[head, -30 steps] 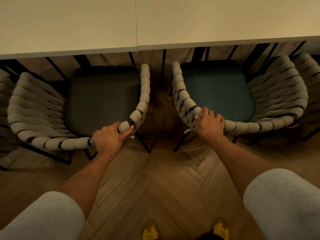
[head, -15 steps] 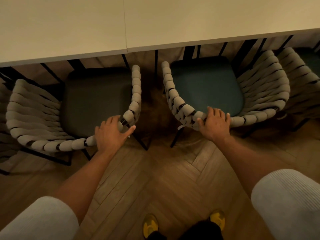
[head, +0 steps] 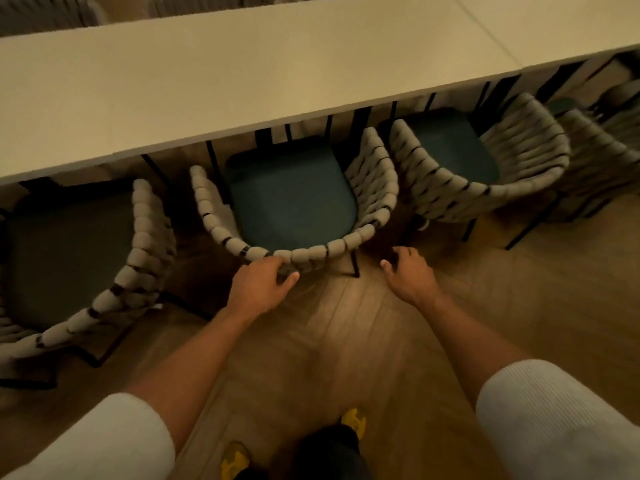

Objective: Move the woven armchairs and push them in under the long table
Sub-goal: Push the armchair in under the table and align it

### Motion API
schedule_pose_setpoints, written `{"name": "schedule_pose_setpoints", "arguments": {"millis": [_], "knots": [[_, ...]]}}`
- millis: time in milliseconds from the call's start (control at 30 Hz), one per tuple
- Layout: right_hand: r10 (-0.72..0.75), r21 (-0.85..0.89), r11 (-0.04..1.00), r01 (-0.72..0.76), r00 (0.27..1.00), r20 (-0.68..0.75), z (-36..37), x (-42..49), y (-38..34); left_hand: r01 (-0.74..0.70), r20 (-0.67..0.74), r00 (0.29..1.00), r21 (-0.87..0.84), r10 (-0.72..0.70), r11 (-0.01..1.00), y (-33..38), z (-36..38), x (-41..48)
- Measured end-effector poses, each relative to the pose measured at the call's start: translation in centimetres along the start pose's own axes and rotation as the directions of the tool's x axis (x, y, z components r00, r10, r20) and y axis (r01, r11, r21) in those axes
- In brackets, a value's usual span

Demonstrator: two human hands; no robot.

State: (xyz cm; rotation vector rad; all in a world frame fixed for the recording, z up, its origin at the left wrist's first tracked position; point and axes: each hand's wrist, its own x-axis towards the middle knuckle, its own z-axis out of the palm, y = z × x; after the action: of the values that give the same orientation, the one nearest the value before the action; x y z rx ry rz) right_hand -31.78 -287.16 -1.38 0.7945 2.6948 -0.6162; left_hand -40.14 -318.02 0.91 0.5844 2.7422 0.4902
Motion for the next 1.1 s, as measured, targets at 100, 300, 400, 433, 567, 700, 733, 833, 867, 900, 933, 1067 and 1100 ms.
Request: {"name": "schedule_pose_setpoints", "arguments": {"millis": [100, 300, 400, 433, 567, 700, 733, 833, 867, 900, 933, 1067, 1100], "knots": [[-0.003, 0.040, 0.999, -0.001, 0.995, 0.103, -2.9, -1.8, 4.8, -0.034, 0.145, 0.989, -0.026, 0.038, 0.999, 6.0, 0.4, -0.2], [0.055, 0.120, 0.991, -0.066, 0.994, 0.097, -9.2, -3.3, 13.7, -0.068, 0.229, 0.971, -0.021, 0.071, 0.997, 14.8, 1.2, 2.2], [0.104, 0.175, 0.977, -0.118, 0.991, 0.088, -12.2, -2.4, 17.3, -0.072, 0.267, 0.960, -0.057, 0.085, 0.996, 19.0, 1.7, 4.8], [0.123, 0.192, 0.972, -0.136, 0.989, 0.080, -13.2, -1.9, 18.3, -0.082, 0.276, 0.956, -0.067, 0.097, 0.994, 20.4, 1.9, 5.7], [0.186, 0.248, 0.950, -0.191, 0.982, 0.044, -16.6, 0.3, 21.7, -0.109, 0.311, 0.941, -0.097, 0.134, 0.989, 25.5, 2.8, 10.2], [0.246, 0.303, 0.920, -0.249, 0.968, 0.048, -19.4, 3.0, 25.3, -0.110, 0.333, 0.931, -0.133, 0.149, 0.985, 30.0, 4.3, 14.9], [0.266, 0.324, 0.907, -0.268, 0.962, 0.052, -20.1, 3.6, 26.2, -0.112, 0.348, 0.925, -0.143, 0.156, 0.983, 31.2, 4.8, 16.1], [0.335, 0.378, 0.862, -0.338, 0.939, 0.077, -22.0, 5.7, 29.0, -0.140, 0.384, 0.903, -0.165, 0.194, 0.976, 34.8, 6.4, 20.3], [0.360, 0.395, 0.845, -0.361, 0.929, 0.081, -22.7, 6.4, 29.9, -0.156, 0.401, 0.892, -0.160, 0.208, 0.975, 36.3, 6.6, 21.7], [0.385, 0.410, 0.828, -0.384, 0.919, 0.085, -23.5, 7.0, 30.9, -0.175, 0.421, 0.879, -0.153, 0.225, 0.973, 37.8, 7.0, 23.1], [0.406, 0.419, 0.814, -0.402, 0.910, 0.083, -24.2, 7.7, 31.9, -0.192, 0.439, 0.867, -0.142, 0.236, 0.971, 39.4, 7.4, 24.5], [0.496, 0.471, 0.755, -0.457, 0.867, 0.047, -27.1, 10.1, 36.2, -0.299, 0.504, 0.807, -0.102, 0.308, 0.949, 46.7, 8.9, 30.0], [0.513, 0.486, 0.737, -0.470, 0.857, 0.051, -27.8, 10.4, 37.3, -0.328, 0.523, 0.785, -0.103, 0.332, 0.939, 48.7, 9.2, 31.0]]}}
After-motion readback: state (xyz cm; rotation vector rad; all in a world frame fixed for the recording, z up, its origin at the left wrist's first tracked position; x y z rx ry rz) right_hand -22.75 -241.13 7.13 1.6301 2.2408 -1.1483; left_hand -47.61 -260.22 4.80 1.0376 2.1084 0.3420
